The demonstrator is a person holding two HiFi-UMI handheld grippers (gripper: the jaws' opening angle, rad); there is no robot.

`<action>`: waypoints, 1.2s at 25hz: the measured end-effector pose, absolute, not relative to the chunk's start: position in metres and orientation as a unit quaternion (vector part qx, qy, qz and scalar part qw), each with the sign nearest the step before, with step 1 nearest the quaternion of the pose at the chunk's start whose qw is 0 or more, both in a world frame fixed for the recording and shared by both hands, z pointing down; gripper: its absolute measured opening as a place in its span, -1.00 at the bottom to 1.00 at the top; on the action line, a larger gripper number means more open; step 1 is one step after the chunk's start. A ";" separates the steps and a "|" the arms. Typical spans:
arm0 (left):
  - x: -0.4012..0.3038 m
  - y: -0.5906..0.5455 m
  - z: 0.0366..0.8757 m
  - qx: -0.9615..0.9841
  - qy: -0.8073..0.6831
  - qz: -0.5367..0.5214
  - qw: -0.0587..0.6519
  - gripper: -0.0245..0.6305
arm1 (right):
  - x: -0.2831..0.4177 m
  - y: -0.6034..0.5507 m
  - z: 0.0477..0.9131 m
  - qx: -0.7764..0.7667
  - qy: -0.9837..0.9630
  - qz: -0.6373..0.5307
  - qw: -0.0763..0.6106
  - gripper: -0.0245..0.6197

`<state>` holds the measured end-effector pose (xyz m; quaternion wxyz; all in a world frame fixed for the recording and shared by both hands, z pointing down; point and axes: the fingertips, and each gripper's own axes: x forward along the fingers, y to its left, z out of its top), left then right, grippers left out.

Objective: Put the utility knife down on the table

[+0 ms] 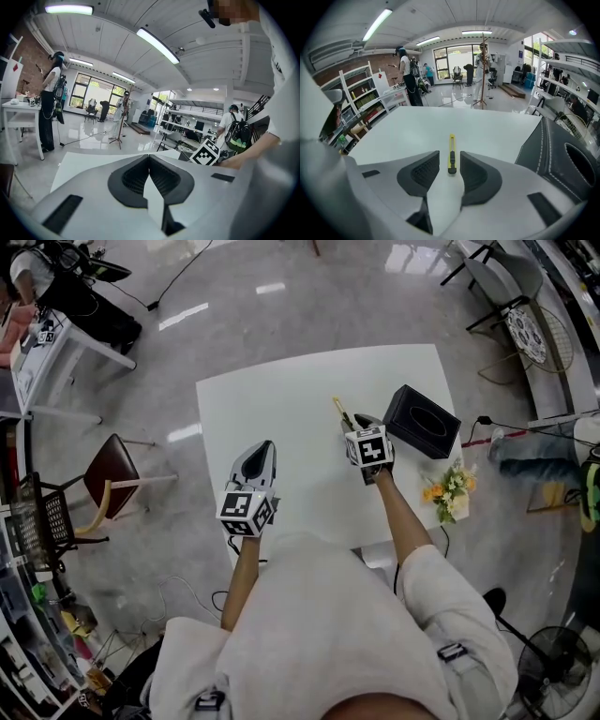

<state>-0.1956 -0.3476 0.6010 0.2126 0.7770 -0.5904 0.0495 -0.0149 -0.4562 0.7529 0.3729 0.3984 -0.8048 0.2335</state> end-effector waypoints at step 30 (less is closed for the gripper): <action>-0.206 -0.322 0.564 0.769 -0.618 0.036 0.163 -0.86 | 0.015 -0.392 0.568 0.450 -0.872 0.106 0.159 -0.83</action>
